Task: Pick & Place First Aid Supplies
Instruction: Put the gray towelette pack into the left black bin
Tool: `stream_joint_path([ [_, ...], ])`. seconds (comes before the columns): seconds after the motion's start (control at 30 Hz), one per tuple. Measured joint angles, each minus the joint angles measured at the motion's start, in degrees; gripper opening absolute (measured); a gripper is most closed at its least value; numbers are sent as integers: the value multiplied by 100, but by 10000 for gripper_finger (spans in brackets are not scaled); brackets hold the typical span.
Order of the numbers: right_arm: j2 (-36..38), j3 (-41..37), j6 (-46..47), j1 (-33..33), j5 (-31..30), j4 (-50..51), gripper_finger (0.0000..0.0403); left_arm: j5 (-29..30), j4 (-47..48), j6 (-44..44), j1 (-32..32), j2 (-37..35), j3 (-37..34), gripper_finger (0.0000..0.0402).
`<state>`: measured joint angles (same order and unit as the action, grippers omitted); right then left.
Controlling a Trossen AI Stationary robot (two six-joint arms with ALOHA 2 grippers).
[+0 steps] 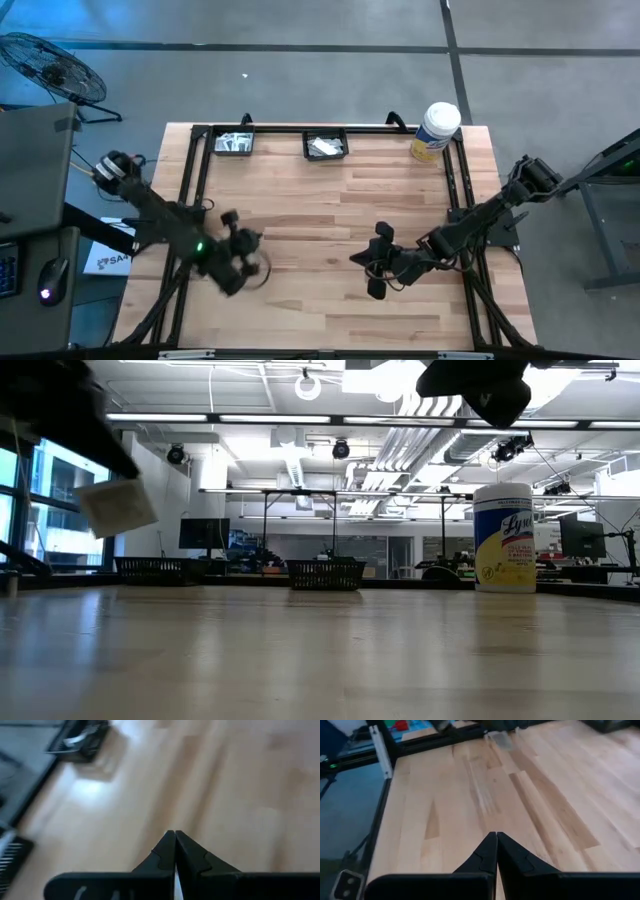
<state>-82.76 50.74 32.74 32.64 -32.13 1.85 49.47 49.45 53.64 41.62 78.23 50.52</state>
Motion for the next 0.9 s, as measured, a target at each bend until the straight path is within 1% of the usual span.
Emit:
stream_joint_path([
  [0.13, -101, 0, -12, 129, -598, -28, 2, -117, 219, -959, -1105, -366, 2, 0],
  [0.2, -214, 0, -13, 167, -740, -49, 1, -190, 273, -1514, -1728, -491, 5, 0],
  [0.3, -426, 0, 24, 174, -686, -224, 1, -223, 445, -2265, -2689, -555, 7, 0],
  [0.43, -776, -2, 85, 217, -553, -566, 2, -191, 386, -3404, -4077, -541, 7, 0],
  [0.53, -1013, -2, 82, 244, -303, -874, 1, -200, 90, -4240, -5157, -522, 7, 0],
  [0.6, -1083, -2, 78, 279, -174, -1000, 1, -247, -298, -4766, -5858, -524, 7, 0],
  [0.73, -1093, -2, 50, 367, -216, -1095, 2, -660, -1240, -5619, -7171, -498, 7, 0],
  [0.83, -1093, -2, -15, 388, -197, -1109, 1, -907, -1844, -6091, -7908, -371, 7, 0],
  [0.9, -1093, -2, 58, 387, -136, -1085, 1, -1013, -2117, -6239, -8310, -271, 22, 0],
])
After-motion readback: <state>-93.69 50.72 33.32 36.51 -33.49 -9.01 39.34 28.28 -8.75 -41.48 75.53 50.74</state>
